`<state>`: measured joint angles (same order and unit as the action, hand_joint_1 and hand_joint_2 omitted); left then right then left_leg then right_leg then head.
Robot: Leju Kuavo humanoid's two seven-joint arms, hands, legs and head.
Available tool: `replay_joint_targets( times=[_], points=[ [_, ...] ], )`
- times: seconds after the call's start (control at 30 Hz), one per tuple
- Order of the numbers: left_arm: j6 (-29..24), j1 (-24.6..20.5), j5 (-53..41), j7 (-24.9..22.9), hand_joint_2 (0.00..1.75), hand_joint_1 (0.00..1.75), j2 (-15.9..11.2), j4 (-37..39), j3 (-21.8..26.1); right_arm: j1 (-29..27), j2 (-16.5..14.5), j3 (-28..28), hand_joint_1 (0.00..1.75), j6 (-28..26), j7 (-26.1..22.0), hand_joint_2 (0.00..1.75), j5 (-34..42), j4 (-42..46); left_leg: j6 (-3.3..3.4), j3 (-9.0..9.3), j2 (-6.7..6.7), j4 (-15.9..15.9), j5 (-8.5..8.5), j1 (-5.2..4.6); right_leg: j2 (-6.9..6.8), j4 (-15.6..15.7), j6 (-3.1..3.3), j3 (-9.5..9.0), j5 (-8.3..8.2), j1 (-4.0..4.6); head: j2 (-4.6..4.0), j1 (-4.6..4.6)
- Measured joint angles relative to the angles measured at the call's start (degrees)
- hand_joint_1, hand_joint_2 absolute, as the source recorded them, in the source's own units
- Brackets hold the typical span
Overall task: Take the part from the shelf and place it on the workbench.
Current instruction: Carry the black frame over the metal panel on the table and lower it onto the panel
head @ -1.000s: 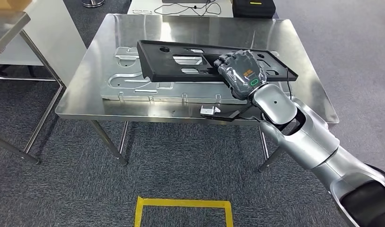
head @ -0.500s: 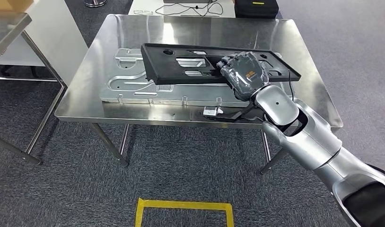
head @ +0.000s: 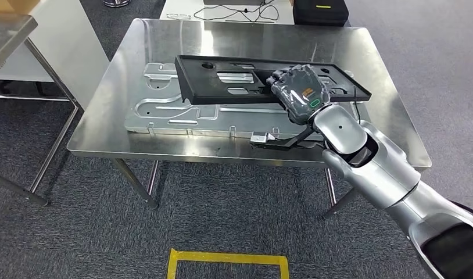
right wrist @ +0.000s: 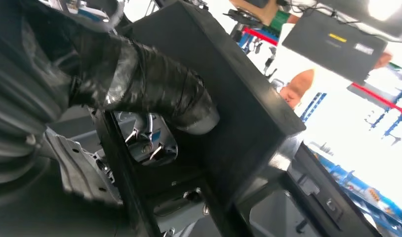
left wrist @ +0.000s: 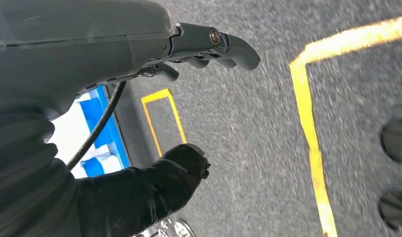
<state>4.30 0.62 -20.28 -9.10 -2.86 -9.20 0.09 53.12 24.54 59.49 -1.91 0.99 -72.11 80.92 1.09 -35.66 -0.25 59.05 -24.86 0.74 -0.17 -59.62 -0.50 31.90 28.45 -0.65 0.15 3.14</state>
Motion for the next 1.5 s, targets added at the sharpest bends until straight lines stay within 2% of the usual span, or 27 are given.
replay_joint_targets(
  times=[0.07, 0.17, 0.2, 0.23, 0.3, 0.33, 0.37, 0.43, 0.53, 0.6, 0.67, 0.7, 0.73, 0.77, 0.83, 0.9, 0.97, 1.07, 1.13, 1.2, 1.23, 1.27, 1.3, 1.37, 1.4, 1.43, 1.5],
  points=[
    [-0.01, 0.04, -0.01, 0.02, 1.75, 0.00, 0.00, 0.00, 0.01, 0.03, 0.13, 0.00, 1.75, -0.01, 0.00, 1.75, 0.01, -0.02, 0.76, 0.97, -0.07, -0.42, -0.31, 0.11, 0.05, -3.58, -0.42, 1.68, 1.25, -0.18, 0.00, -0.02],
    [-0.02, 0.06, -0.04, 0.03, 1.75, 0.00, 0.00, 0.00, 0.02, -0.13, 0.42, 0.02, 1.75, 0.07, 0.02, 1.75, 0.00, -0.14, 1.40, 1.94, -0.23, -0.51, -1.17, 0.06, 0.10, -13.63, -0.89, 8.30, 4.36, -0.24, 0.00, -0.03],
    [-0.02, 0.05, -0.06, 0.04, 1.75, 0.00, 0.00, 0.00, 0.02, -0.32, 0.48, 0.03, 1.75, 0.13, 0.04, 1.75, -0.01, -0.23, 1.43, 2.36, -0.31, -0.50, -1.54, 0.01, 0.09, -15.14, -0.91, 9.94, 4.25, -0.24, 0.00, -0.03],
    [-0.02, 0.05, -0.08, 0.07, 1.75, 0.00, 0.00, 0.00, 0.02, -0.49, 0.52, 0.04, 1.75, 0.19, 0.07, 1.75, -0.03, -0.35, 1.42, 2.90, -0.39, -0.50, -1.96, -0.04, 0.09, -14.77, -0.83, 10.66, 3.05, -0.22, 0.00, -0.03],
    [-0.02, 0.08, -0.12, 0.12, 1.75, 0.00, 0.01, 0.00, 0.02, -0.66, 0.61, 0.05, 1.75, 0.25, 0.18, 1.75, -0.16, -0.58, 1.25, 4.20, -0.49, -0.53, -2.94, -0.13, 0.09, -8.52, -0.21, 9.25, -2.29, -0.02, 0.00, -0.04],
    [-0.01, 0.14, -0.13, 0.15, 1.75, 0.00, 0.13, 0.00, 0.02, -0.69, 0.68, 0.05, 1.75, 0.25, 0.26, 1.75, -0.26, -0.71, 1.08, 4.76, -0.51, -0.57, -3.39, -0.18, 0.08, -5.13, 0.24, 8.26, -4.44, 0.26, 0.00, -0.01],
    [-0.01, 0.15, -0.14, 0.20, 1.75, 0.00, 0.23, 0.00, 0.02, -0.68, 0.77, 0.06, 1.75, 0.26, 0.31, 1.75, -0.36, -0.82, 0.84, 5.03, -0.53, -0.63, -3.77, -0.16, 0.06, -2.09, 0.69, 7.38, -5.64, 0.58, 0.00, -0.09],
    [0.01, 0.13, -0.17, 0.28, 1.75, 0.00, 0.43, 0.00, 0.02, -0.83, 0.91, 0.07, 1.75, 0.27, 0.39, 1.75, -0.45, -1.05, 0.17, 5.31, -0.51, -0.80, -4.07, -0.12, 0.01, 0.14, 1.35, 6.63, -5.67, 1.13, 0.00, -0.21],
    [0.00, -0.01, -0.25, 0.34, 1.75, 0.00, 0.33, 0.00, 0.02, -1.22, 0.97, 0.07, 1.75, 0.26, 0.43, 1.75, -0.50, -1.36, -0.74, 5.91, -0.30, 0.37, -4.39, -0.23, 0.04, 1.41, 2.15, 4.68, -5.33, 0.68, 0.00, -0.28],
    [0.04, -0.11, -0.26, 0.38, 1.75, 0.00, 0.27, 0.00, 0.02, -1.27, 0.97, 0.07, 1.75, 0.26, 0.49, 1.75, -0.55, -1.47, -1.03, 3.45, -0.16, 5.20, -5.95, -0.08, 0.03, 1.83, 2.64, 3.39, -4.75, 0.42, 0.00, -0.25],
    [0.09, -0.07, -0.26, 0.41, 1.75, 0.00, 0.25, 0.00, 0.02, -1.45, 0.98, 0.07, 1.75, 0.27, 0.52, 1.75, -0.58, -1.65, -1.50, -1.12, -0.13, 11.94, -8.55, 0.04, 0.06, 1.80, 2.86, 2.63, -3.91, 0.45, 0.00, -0.22],
    [0.09, -0.05, -0.26, 0.42, 1.75, 0.00, 0.22, 0.00, 0.02, -1.66, 0.99, 0.07, 1.75, 0.27, 0.51, 1.75, -0.58, -1.75, -1.72, -2.95, -0.12, 13.86, -9.24, 0.06, 0.10, 1.73, 2.84, 2.18, -3.43, 0.46, 0.00, -0.21],
    [0.09, 0.00, -0.27, 0.42, 1.75, 0.00, 0.20, 0.00, 0.02, -1.88, 0.99, 0.07, 1.75, 0.28, 0.51, 1.75, -0.57, -1.85, -1.94, -3.93, -0.11, 13.95, -8.79, 0.07, 0.15, 1.62, 2.77, 1.63, -2.89, 0.42, 0.00, -0.21],
    [0.08, 0.05, -0.28, 0.42, 1.75, 0.00, 0.19, 0.00, 0.02, -2.08, 0.98, 0.07, 1.75, 0.29, 0.52, 1.75, -0.54, -1.96, -1.98, -3.97, -0.09, 12.13, -7.04, 0.08, 0.20, 1.48, 2.65, 0.98, -2.30, 0.38, 0.00, -0.21],
    [0.07, 0.20, -0.35, 0.42, 1.75, 0.00, 0.11, 0.01, 0.02, -2.44, 0.97, 0.07, 1.75, 0.31, 0.55, 1.75, -0.31, -2.40, -1.76, -2.42, -0.02, 5.26, -1.56, 0.05, 0.20, 1.15, 2.23, -0.37, -0.98, 0.33, 0.00, -0.22],
    [0.08, 0.24, -0.47, 0.50, 1.75, 0.00, 0.04, 0.02, 0.02, -2.81, 0.96, 0.06, 1.75, 0.24, 0.62, 1.75, 0.12, -3.30, -1.11, -1.31, 0.11, 0.70, 0.67, -0.24, 0.15, 0.92, 1.60, -1.03, 0.03, 0.40, 0.00, -0.23],
    [0.09, 0.16, -0.63, 0.58, 1.75, 0.00, 0.01, 0.02, 0.03, -3.53, 0.94, 0.01, 1.75, -0.12, 0.68, 1.75, 0.52, -4.46, -0.23, -0.91, 0.13, -0.06, 0.14, -0.46, 0.11, 0.71, 0.92, -1.46, 0.50, 0.51, 0.00, -0.25],
    [0.09, 0.10, -0.86, 0.57, 1.75, 0.00, -0.02, 0.02, 0.03, -4.72, 0.55, -0.20, 1.75, -1.45, 0.69, 1.75, 0.86, -6.49, 0.82, 1.21, 0.04, -1.05, 0.22, -0.23, 0.13, -0.88, 0.17, -1.60, 1.13, 0.42, 0.00, -0.30],
    [0.09, 0.00, -1.06, 0.57, 1.75, 0.00, -0.03, 0.02, 0.02, -5.03, 0.16, -0.37, 1.75, -2.44, 0.69, 1.75, 1.14, -8.08, 1.27, 2.39, -0.04, -1.58, -0.17, -0.15, 0.16, -6.15, -0.18, 1.51, 2.39, 0.25, 0.00, -0.35],
    [0.10, -0.15, -1.28, 0.58, 1.75, 0.00, -0.05, 0.02, 0.02, -5.55, -0.32, -0.50, 1.75, -3.17, 0.61, 1.75, 1.47, -10.10, 1.50, 3.19, -0.21, -1.67, -0.90, -0.14, 0.16, -12.32, -0.58, 6.24, 4.50, 0.09, 0.00, -0.36],
    [0.13, -0.20, -1.38, 0.59, 1.75, 0.00, -0.07, 0.02, 0.02, -6.11, -0.75, -0.56, 1.75, -3.49, 0.48, 1.75, 1.66, -11.48, 1.49, 3.77, -0.33, -1.66, -1.39, -0.14, 0.15, -13.52, -0.73, 7.85, 4.74, -0.05, 0.00, -0.36],
    [0.15, -0.21, -1.48, 0.61, 1.75, 0.00, -0.09, 0.02, 0.02, -6.74, -1.26, -0.63, 1.75, -3.82, 0.31, 1.75, 1.84, -12.89, 1.42, 4.47, -0.43, -1.64, -1.95, -0.13, 0.14, -13.09, -0.84, 8.70, 4.00, -0.18, 0.00, -0.36],
    [0.20, -0.22, -1.62, 0.63, 1.75, 0.00, -0.10, 0.02, 0.02, -7.34, -1.82, -0.74, 1.75, -4.27, 0.15, 1.75, 2.02, -14.35, 1.30, 5.30, -0.51, -1.62, -2.57, -0.13, 0.12, -10.93, -0.80, 8.72, 1.98, -0.30, 0.00, -0.36],
    [0.28, -0.17, -1.83, 0.67, 1.75, 0.00, -0.11, 0.04, 0.02, -8.23, -2.81, -1.23, 1.75, -5.45, -0.16, 1.75, 2.34, -17.13, 0.84, 6.86, -0.59, -1.58, -3.83, -0.15, 0.09, -4.25, -0.41, 7.56, -3.67, -0.26, 0.00, -0.32],
    [0.32, -0.17, -1.91, 0.68, 1.75, 0.00, -0.11, 0.05, 0.02, -8.44, -3.26, -1.48, 1.75, -6.13, -0.30, 1.75, 2.50, -18.51, 0.54, 7.22, -0.66, -1.55, -4.31, -0.14, 0.05, -1.72, -0.11, 7.21, -5.02, -0.04, 0.00, -0.34],
    [0.34, -0.20, -1.95, 0.68, 1.75, 0.00, -0.12, 0.06, 0.02, -8.61, -3.72, -1.74, 1.75, -6.73, -0.53, 1.75, 2.66, -19.74, 0.17, 7.37, -0.71, -1.53, -4.70, -0.15, 0.06, -0.41, 0.26, 7.06, -5.95, 0.22, 0.00, -0.38],
    [0.38, -0.30, -2.04, 0.63, 1.75, 0.00, -0.17, 0.07, 0.02, -9.13, -4.84, -2.17, 1.75, -7.59, -0.90, 1.75, 2.86, -22.25, -0.54, 7.56, -0.78, -1.36, -5.02, -0.20, 0.08, 0.02, 1.08, 6.77, -5.65, 0.52, 0.00, -0.46]
  ],
)
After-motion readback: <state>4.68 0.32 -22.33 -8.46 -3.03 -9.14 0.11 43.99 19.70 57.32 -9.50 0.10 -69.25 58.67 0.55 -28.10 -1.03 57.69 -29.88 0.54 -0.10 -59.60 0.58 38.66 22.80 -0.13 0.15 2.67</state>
